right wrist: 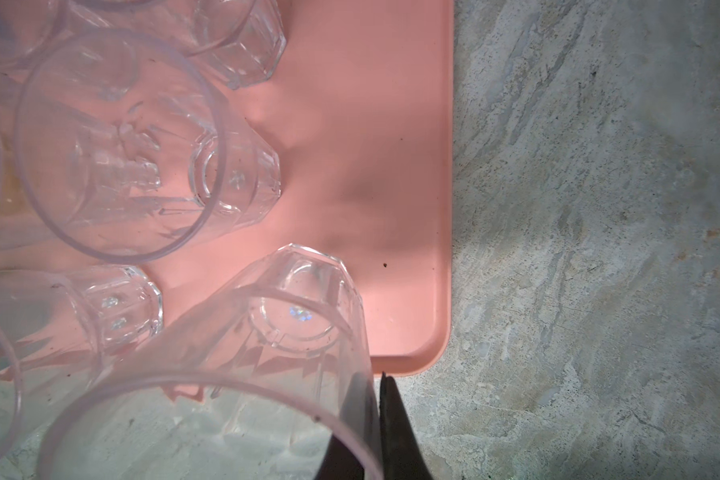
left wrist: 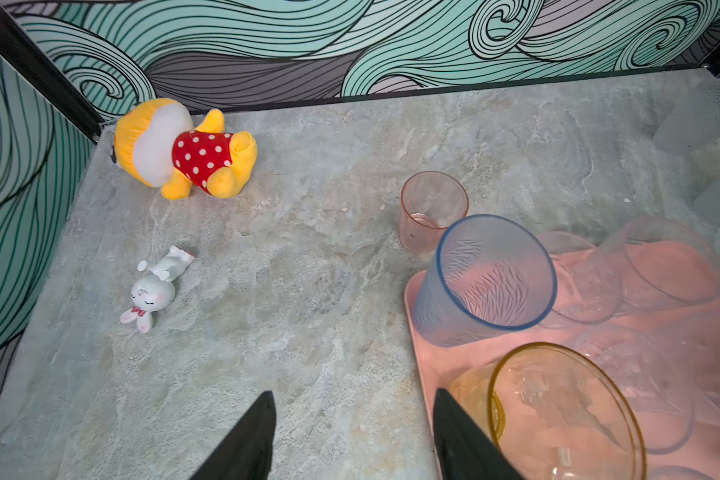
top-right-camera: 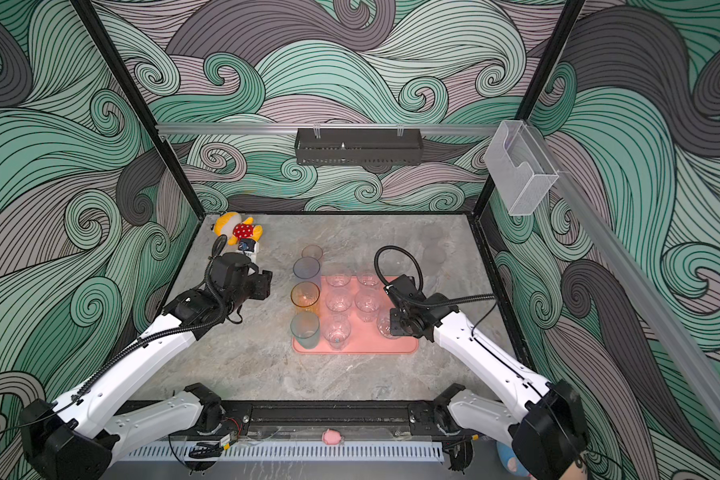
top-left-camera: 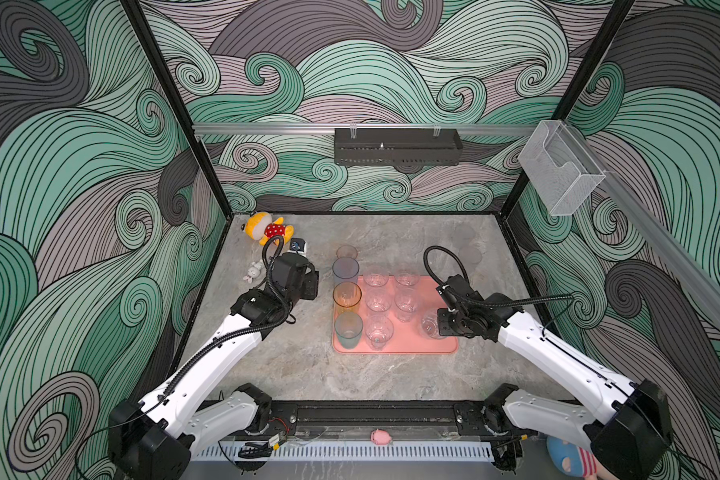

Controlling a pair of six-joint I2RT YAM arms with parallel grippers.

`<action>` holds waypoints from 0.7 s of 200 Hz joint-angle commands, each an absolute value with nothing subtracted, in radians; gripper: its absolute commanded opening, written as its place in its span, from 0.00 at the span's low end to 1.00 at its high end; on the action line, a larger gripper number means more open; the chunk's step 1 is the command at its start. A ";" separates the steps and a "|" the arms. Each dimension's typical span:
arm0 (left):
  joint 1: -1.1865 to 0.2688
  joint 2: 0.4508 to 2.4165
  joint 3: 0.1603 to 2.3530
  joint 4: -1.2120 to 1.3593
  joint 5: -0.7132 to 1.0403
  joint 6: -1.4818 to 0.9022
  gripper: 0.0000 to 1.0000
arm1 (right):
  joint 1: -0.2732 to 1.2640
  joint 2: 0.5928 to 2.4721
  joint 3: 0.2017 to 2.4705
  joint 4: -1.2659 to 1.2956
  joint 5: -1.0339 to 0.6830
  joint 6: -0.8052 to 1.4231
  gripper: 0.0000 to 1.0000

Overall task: Place the glasses into the tray
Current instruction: 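Carry the clear glass onto the tray beside the others with the right gripper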

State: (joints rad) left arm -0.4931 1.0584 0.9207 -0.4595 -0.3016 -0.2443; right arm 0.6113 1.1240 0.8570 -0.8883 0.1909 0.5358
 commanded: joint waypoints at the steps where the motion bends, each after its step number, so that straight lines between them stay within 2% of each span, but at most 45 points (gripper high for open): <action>1: -0.489 1.080 0.925 -0.420 -0.243 -0.262 0.62 | 0.634 1.127 0.848 -0.853 0.222 0.532 0.05; 48: -0.488 1.110 0.922 -0.402 -0.210 -0.258 0.61 | 0.705 1.206 0.864 -0.833 0.252 0.510 0.05; 140: -0.488 1.124 0.918 -0.404 -0.201 -0.252 0.60 | 0.778 1.370 0.907 -0.770 0.180 0.532 0.06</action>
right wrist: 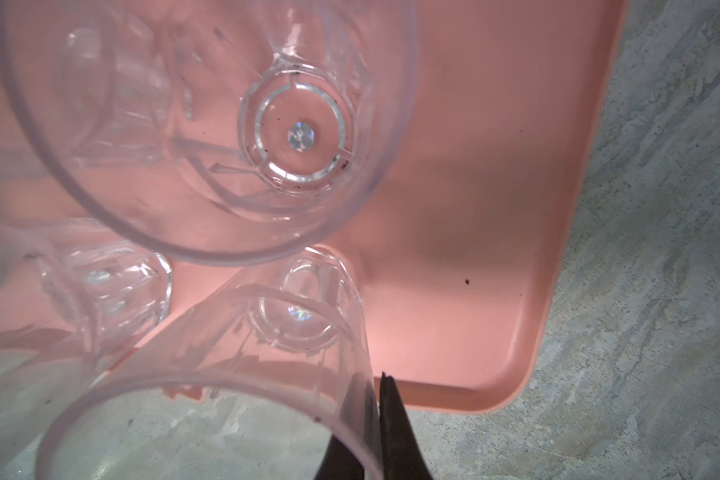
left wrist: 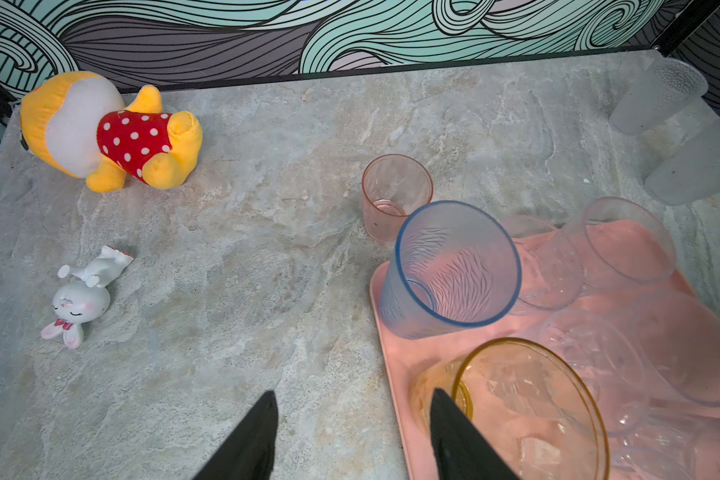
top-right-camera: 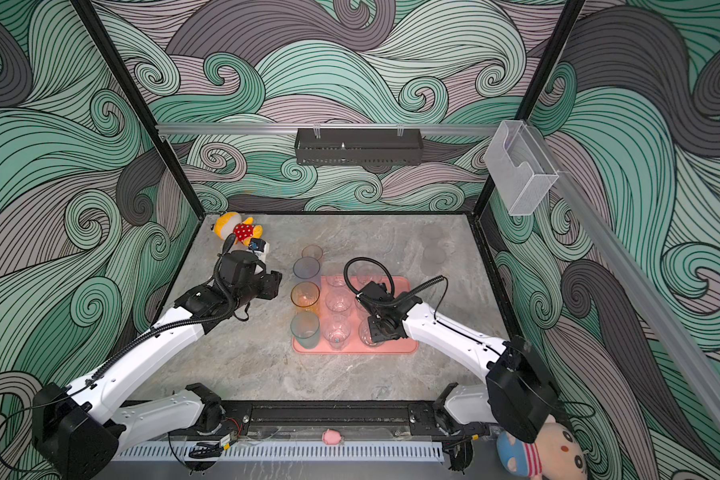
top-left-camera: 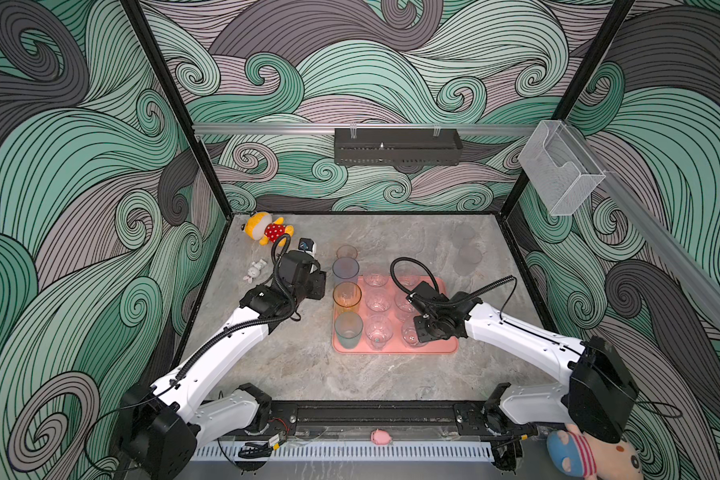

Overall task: Place the glasses into the tray
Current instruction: 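Carry the clear glass onto the tray beside the others with the right gripper, then release the clear glass and move the right gripper to the frosted glasses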

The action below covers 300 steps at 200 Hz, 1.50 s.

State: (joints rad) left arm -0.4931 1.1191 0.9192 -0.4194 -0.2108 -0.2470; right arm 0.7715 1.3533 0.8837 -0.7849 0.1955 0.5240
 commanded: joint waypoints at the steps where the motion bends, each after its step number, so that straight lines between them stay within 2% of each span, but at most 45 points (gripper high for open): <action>1: -0.488 1.124 0.918 -0.404 -0.201 -0.251 0.60 | 0.778 1.372 0.908 -0.770 0.180 0.532 0.06; 26: -0.488 1.124 0.918 -0.402 -0.207 -0.249 0.60 | 0.776 1.380 0.936 -0.790 0.162 0.516 0.13; 111: -0.489 1.097 0.901 -0.395 -0.264 -0.239 0.60 | 0.776 1.420 0.940 -0.817 0.124 0.514 0.10; 170: -0.488 1.097 0.900 -0.369 -0.269 -0.221 0.60 | 0.767 1.368 1.016 -0.879 0.150 0.498 0.33; 203: -0.488 1.098 0.900 -0.361 -0.296 -0.184 0.60 | 0.692 1.305 1.080 -0.917 0.149 0.435 0.39; 246: -0.488 1.091 0.934 -0.353 -0.349 -0.158 0.61 | 0.498 1.320 1.269 -0.926 0.150 0.368 0.42; 300: -0.489 1.053 0.916 -0.338 -0.285 -0.164 0.62 | 0.448 1.404 1.377 -0.881 0.113 0.388 0.43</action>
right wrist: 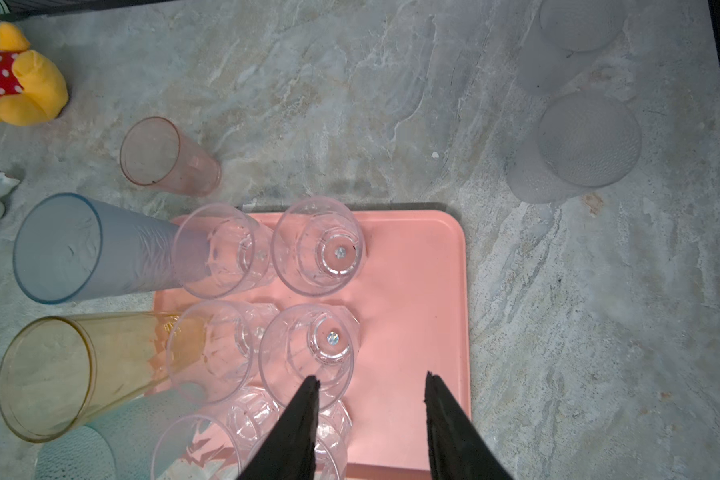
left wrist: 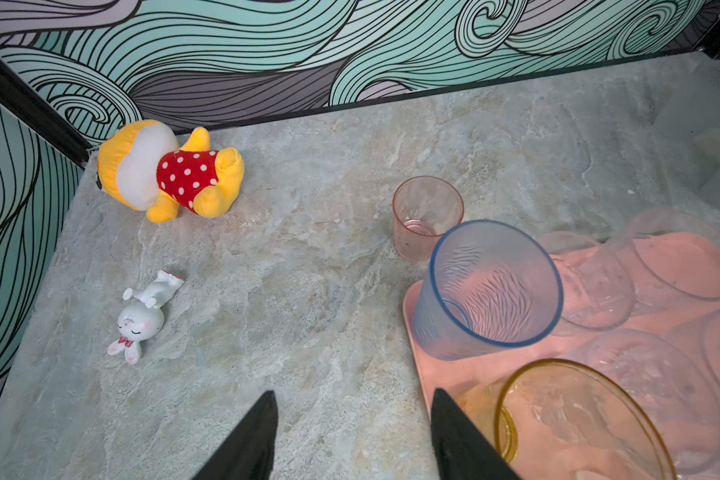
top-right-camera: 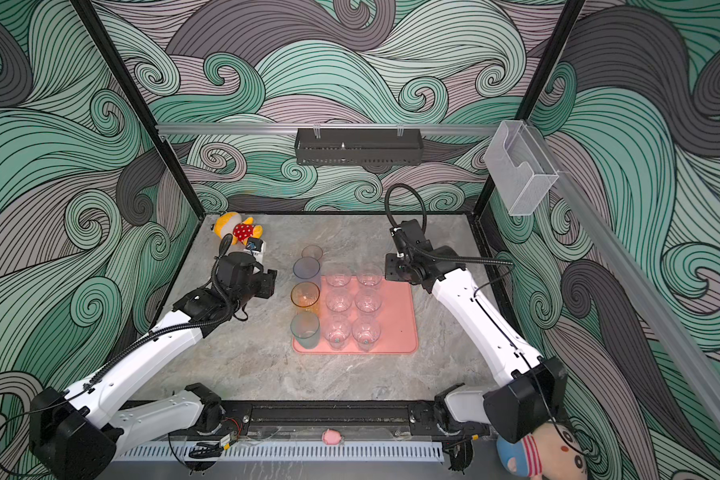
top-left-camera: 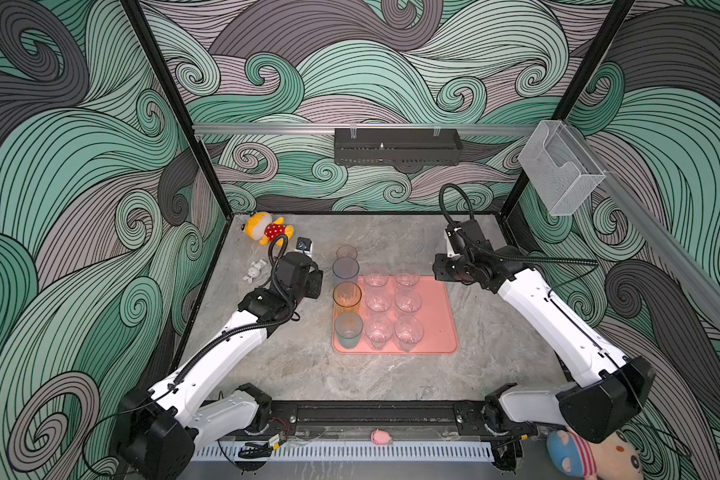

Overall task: Place the glasses into the tray
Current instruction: 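Release the clear glass and move the right gripper to the frosted glasses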

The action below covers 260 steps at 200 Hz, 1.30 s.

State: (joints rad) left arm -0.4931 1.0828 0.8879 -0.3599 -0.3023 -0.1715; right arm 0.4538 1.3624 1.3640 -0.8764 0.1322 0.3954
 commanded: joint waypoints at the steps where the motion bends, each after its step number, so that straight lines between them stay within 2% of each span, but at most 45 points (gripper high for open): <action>1: -0.488 1.051 0.915 -0.338 -0.285 -0.164 0.62 | 0.448 1.405 1.377 -0.881 0.112 0.389 0.43; 51: -0.489 1.016 0.870 -0.306 -0.318 -0.159 0.63 | 0.437 1.420 1.313 -0.860 0.064 0.411 0.43; 97: -0.486 1.073 0.925 -0.388 -0.350 -0.238 0.63 | 0.412 1.430 1.288 -0.841 0.072 0.416 0.43; 144: -0.486 1.104 0.948 -0.373 -0.286 -0.210 0.62 | 0.240 1.466 1.338 -0.844 0.088 0.394 0.45; 192: -0.496 1.132 0.971 -0.306 -0.225 -0.156 0.62 | 0.083 1.522 1.359 -0.806 0.154 0.506 0.48; 260: -0.621 1.205 0.993 -0.265 -0.146 -0.116 0.59 | -0.036 1.708 1.447 -0.734 0.163 0.568 0.47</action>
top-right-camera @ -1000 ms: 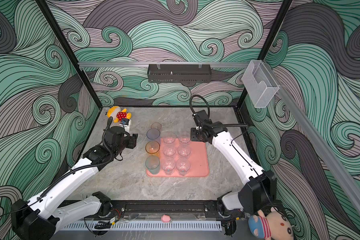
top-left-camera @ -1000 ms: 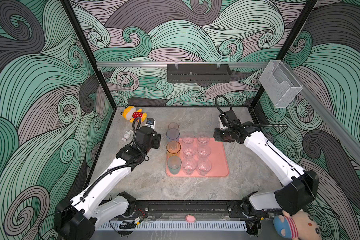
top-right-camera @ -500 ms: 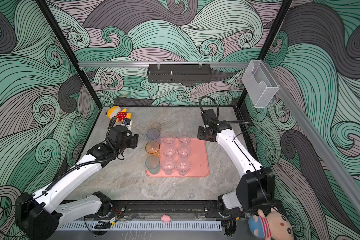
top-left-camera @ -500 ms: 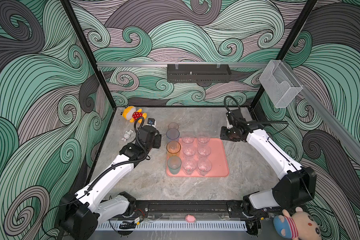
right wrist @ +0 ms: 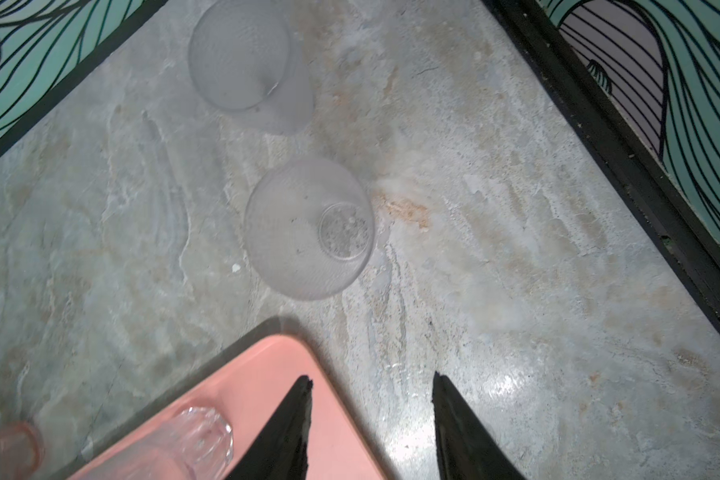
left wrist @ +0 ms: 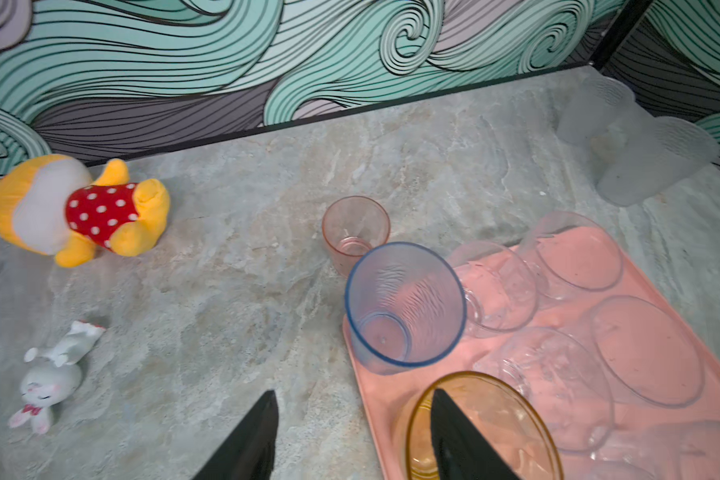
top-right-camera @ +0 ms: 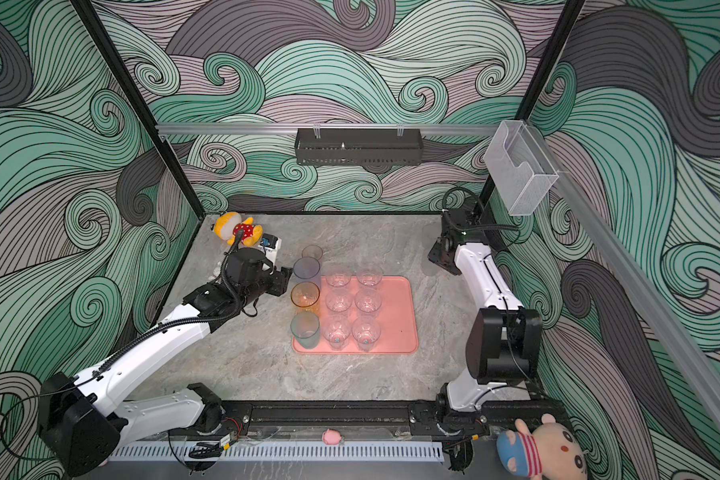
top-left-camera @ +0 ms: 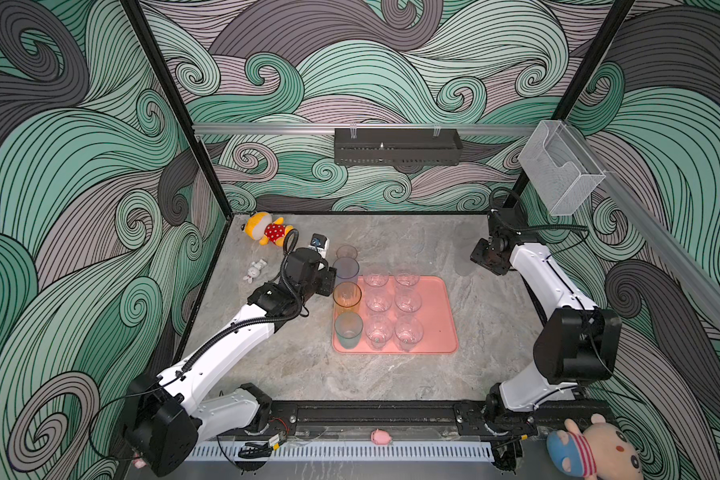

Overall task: Place the glasses into the tray
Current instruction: 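Release the clear glass and move the right gripper to the frosted glasses, then grasp a frosted dotted glass near the far wall with the right gripper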

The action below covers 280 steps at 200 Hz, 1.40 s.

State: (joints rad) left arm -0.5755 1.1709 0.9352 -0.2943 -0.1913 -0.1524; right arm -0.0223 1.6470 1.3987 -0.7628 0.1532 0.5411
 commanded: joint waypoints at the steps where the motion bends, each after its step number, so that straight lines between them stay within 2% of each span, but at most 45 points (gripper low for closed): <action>1: -0.624 1.207 0.994 -0.265 -0.145 -0.115 0.59 | -0.038 1.714 1.449 -0.733 0.162 0.569 0.47; 50: -0.730 1.326 1.097 -0.283 -0.132 -0.050 0.59 | -0.062 1.833 1.482 -0.705 0.137 0.569 0.44; 75: -0.758 1.382 1.149 -0.295 -0.117 -0.035 0.59 | -0.065 1.874 1.482 -0.700 0.118 0.571 0.39; 122: -0.776 1.416 1.185 -0.303 -0.109 -0.018 0.59 | -0.064 1.875 1.424 -0.668 0.096 0.562 0.17; 156: -0.778 1.445 1.178 -0.312 -0.113 -0.011 0.59 | -0.043 1.805 1.377 -0.670 0.137 0.537 0.08; 217: -0.778 1.433 1.177 -0.341 -0.148 0.005 0.59 | 0.080 1.654 1.376 -0.732 0.217 0.468 0.03; 280: -0.777 1.430 1.163 -0.351 -0.175 0.002 0.58 | 0.228 1.639 1.382 -0.880 0.138 0.298 0.02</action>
